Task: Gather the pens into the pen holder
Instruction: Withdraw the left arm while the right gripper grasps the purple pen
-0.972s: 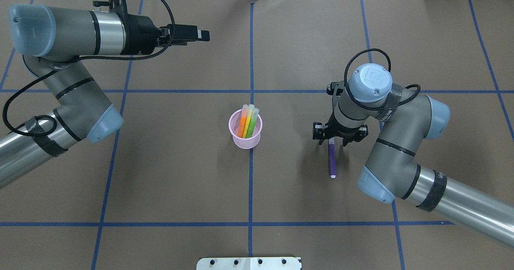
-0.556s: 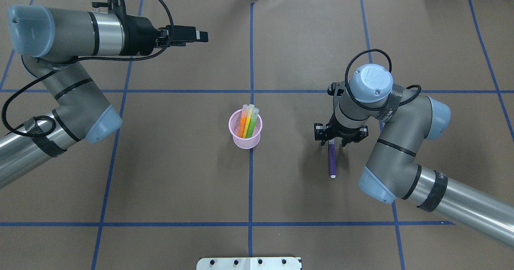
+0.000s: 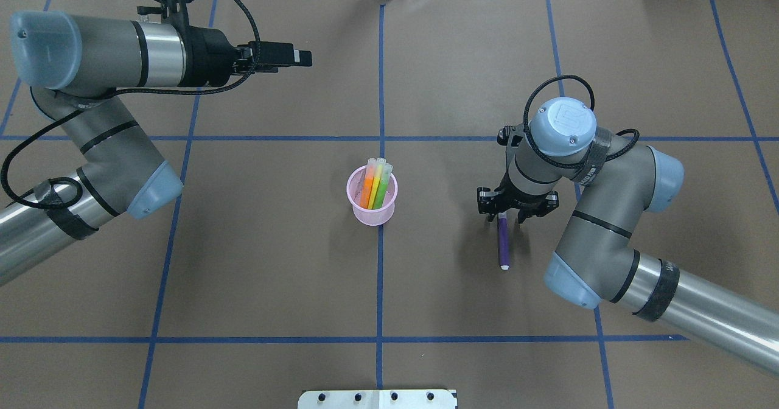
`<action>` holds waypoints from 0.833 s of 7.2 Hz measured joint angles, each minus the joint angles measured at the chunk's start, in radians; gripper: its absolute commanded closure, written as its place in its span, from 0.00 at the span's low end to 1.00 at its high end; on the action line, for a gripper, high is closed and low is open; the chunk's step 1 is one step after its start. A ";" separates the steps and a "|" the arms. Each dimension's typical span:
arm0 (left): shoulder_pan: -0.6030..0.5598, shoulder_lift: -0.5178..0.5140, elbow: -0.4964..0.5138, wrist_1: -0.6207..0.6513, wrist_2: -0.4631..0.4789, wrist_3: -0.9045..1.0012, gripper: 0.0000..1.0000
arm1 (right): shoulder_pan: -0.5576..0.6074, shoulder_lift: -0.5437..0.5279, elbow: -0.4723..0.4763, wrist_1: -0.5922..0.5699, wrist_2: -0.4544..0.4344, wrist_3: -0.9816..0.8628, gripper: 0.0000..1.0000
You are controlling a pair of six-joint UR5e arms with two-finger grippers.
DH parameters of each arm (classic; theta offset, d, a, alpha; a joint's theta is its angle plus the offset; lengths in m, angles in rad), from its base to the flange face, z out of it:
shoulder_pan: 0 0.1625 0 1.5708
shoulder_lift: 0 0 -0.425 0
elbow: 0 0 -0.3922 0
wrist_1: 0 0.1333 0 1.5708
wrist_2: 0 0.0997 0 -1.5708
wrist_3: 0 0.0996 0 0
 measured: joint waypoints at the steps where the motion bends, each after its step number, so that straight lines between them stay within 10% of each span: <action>1: 0.000 0.003 0.000 -0.001 -0.001 0.000 0.00 | 0.000 0.000 0.000 0.000 0.003 0.000 0.56; 6: 0.000 0.012 0.000 -0.007 -0.001 0.001 0.00 | -0.001 0.001 0.000 0.000 0.011 0.000 0.55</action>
